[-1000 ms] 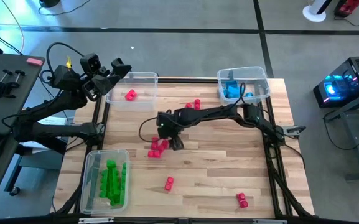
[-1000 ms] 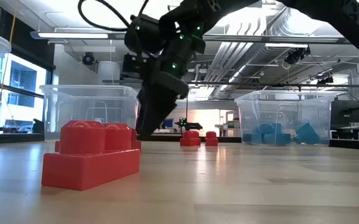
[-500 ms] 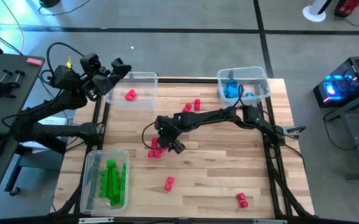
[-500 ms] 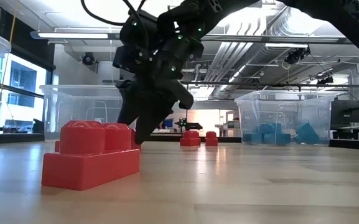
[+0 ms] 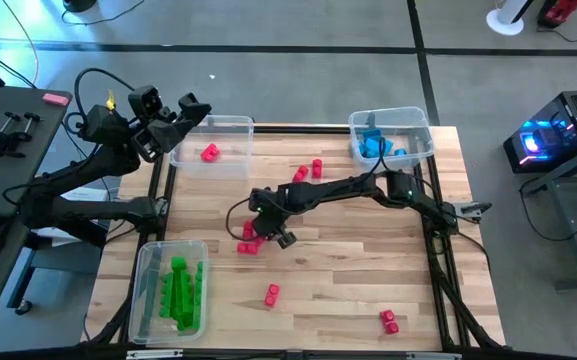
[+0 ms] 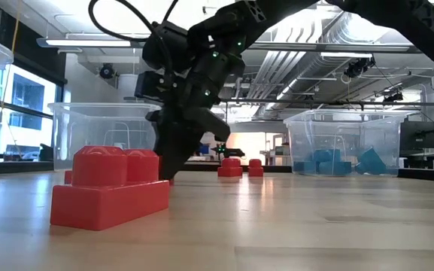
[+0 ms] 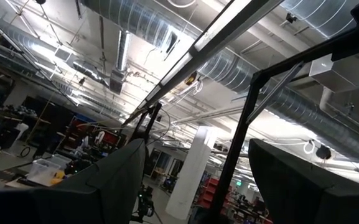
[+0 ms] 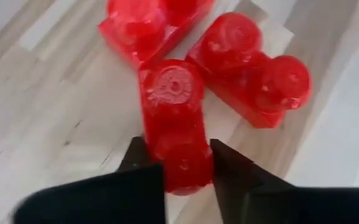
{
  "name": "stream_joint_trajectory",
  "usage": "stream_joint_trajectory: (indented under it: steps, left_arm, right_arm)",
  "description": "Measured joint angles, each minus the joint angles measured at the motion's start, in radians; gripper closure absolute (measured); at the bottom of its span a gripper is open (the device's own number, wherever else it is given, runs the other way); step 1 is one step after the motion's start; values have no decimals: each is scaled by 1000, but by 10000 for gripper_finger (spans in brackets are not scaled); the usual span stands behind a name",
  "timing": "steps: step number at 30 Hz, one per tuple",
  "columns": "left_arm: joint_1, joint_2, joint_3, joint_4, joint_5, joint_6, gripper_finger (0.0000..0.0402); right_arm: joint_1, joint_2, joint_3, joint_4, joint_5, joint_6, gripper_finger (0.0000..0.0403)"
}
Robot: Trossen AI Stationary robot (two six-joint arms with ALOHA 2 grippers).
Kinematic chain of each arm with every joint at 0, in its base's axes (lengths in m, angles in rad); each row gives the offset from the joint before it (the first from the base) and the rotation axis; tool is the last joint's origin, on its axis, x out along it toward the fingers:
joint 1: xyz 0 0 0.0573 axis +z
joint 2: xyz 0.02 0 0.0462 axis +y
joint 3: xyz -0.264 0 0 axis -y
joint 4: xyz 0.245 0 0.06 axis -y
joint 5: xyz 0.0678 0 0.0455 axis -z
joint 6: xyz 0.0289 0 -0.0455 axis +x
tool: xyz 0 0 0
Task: Sort blocks
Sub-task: Put the red game piece into the top left transparent bin
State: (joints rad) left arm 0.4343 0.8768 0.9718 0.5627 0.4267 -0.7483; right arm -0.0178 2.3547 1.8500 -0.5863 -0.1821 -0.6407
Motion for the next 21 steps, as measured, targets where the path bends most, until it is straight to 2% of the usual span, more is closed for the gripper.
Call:
stream_joint_trajectory:
  steps: [4,9,13,15,18,21]
  left_arm:
    - [0,0,0,3,0,2,129]
    - [0,0,0,4,-3,84,129]
    - [0,0,0,3,-7,143,129]
    - [0,0,0,3,-11,160,129]
    - [0,0,0,0,-11,185,129]
    - [0,0,0,-1,-11,202,129]
  right_arm:
    - [-1,-10,0,-5,9,50,394]
    - [-32,-87,18,-90,-2,100,398]
    - [-83,-198,23,-80,-1,112,400]
    - [-112,-241,23,-32,2,154,401]
    - [-157,-291,23,110,76,228,401]
    - [-205,-295,24,263,115,298,402]
